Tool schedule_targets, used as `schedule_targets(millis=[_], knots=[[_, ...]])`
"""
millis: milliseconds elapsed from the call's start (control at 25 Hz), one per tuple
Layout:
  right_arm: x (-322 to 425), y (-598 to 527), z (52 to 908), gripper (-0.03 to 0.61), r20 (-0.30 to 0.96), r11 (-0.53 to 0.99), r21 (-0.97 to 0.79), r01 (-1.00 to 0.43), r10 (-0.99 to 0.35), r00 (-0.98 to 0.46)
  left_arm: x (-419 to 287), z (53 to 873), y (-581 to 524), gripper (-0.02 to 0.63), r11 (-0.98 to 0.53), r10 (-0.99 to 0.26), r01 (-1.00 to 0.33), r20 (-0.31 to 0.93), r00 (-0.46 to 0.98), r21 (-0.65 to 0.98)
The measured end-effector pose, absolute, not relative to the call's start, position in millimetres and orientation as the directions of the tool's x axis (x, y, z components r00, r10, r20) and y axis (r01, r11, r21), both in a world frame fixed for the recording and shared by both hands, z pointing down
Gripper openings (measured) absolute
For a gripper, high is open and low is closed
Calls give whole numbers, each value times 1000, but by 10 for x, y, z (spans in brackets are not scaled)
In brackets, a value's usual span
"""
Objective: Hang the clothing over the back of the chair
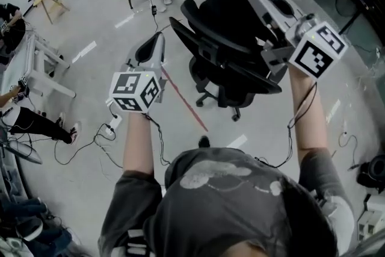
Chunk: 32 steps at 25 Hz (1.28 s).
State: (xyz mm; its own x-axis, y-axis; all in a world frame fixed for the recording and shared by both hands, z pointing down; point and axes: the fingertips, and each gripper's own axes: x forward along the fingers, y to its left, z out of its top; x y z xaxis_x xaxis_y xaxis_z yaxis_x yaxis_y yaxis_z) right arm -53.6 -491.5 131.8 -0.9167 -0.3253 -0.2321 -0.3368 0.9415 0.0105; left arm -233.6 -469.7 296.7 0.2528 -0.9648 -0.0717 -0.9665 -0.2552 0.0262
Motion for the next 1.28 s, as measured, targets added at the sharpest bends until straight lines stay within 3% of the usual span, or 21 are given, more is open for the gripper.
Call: schedule_targets(millis=[280, 560, 1280], knots=[[-850, -4073, 1891, -2, -86, 938, 110, -329, -321, -943, -2133, 2955, -4085, 0, -235, -971, -972, -58, 234, 22], [-1029, -3286, 2062, -3, -39, 911, 272, -310, -312, -949, -2026, 2937, -3433, 2, -213, -975, -977, -66, 211, 17], [-1483, -1603, 2574, -3, 27, 958, 248, -142, -153, -988, -2299, 3273, -1895, 1, -88, -995, -996, 32, 89, 31]])
